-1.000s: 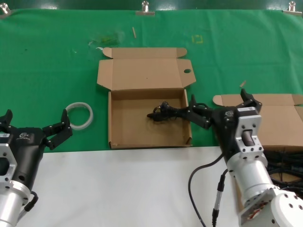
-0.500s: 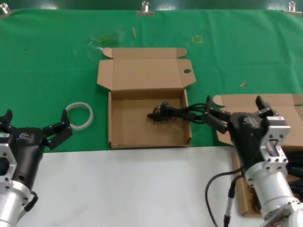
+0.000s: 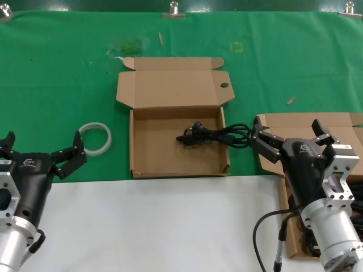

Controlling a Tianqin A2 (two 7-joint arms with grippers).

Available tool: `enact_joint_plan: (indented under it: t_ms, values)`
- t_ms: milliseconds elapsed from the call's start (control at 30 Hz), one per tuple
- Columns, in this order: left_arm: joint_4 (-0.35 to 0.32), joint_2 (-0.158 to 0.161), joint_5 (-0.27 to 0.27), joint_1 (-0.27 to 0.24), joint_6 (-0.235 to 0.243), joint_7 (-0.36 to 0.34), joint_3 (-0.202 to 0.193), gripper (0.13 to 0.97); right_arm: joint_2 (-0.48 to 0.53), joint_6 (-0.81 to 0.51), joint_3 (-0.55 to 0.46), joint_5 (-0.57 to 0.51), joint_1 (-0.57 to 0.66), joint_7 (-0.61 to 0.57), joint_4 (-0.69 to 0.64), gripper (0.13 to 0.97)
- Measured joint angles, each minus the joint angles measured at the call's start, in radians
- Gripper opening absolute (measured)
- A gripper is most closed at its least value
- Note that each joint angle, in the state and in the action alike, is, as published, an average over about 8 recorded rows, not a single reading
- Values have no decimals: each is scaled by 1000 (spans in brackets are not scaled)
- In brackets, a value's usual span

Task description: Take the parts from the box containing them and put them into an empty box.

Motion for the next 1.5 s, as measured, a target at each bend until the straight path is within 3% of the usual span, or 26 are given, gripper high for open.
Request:
enact_joint_plan:
  t_ms: [1500]
  values:
    - [0,0,0,0,0,0,0,965,0,0,0,0,0,0,0,966]
